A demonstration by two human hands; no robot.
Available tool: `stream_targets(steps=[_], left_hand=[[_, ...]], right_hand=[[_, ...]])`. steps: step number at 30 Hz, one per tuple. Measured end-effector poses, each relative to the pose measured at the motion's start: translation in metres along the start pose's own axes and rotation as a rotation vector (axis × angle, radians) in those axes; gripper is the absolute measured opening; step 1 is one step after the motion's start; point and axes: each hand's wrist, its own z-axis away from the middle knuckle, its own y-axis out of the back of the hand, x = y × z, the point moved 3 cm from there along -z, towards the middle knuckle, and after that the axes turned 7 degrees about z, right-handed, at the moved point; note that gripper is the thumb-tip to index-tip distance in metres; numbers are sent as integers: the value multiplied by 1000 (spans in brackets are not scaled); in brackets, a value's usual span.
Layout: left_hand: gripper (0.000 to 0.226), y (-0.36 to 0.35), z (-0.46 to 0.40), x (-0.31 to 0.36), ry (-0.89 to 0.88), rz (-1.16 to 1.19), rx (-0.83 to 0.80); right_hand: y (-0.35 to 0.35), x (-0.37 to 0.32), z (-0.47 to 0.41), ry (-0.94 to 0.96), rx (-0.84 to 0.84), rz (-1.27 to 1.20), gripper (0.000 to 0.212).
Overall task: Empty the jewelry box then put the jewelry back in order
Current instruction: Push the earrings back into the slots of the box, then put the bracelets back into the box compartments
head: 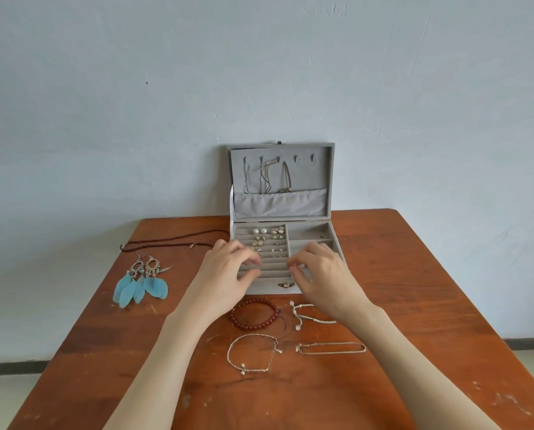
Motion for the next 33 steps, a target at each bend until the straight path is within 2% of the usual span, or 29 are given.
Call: stream_targets(steps=[4, 10, 15, 20, 24, 25, 27, 28, 30, 33], left_hand=[[9, 10, 32, 2, 66, -29, 1], [32, 9, 51, -1, 227, -199, -47], [17, 0, 47, 5, 231, -181, -72], [16, 1, 43, 11, 169, -131, -170], [5, 14, 36, 21, 195, 91, -137], [8, 17, 34, 25, 194, 134, -126], [10, 23, 28, 33, 192, 208, -98], [11, 25, 25, 36, 190, 245, -82], [14, 28, 19, 41, 195, 326, -47], [19, 30, 9, 42, 255, 437, -41]], right_hand=[[-6, -13, 22, 8, -20, 12, 16], [-19, -19, 31, -19, -118, 109, 25], [-21, -22, 31, -21, -144, 130, 27], [-23, -24, 28, -17, -166, 102, 32], [-21, -28, 27, -51, -226, -164, 35], [-19, -30, 27, -67, -252, -252, 31], [-15, -31, 26, -102, -279, -421, 8], [-12, -31, 26, -131, -295, -509, 5], [-7, -28, 25, -203, -302, -665, 16], [4, -16, 22, -289, -255, -812, 12]])
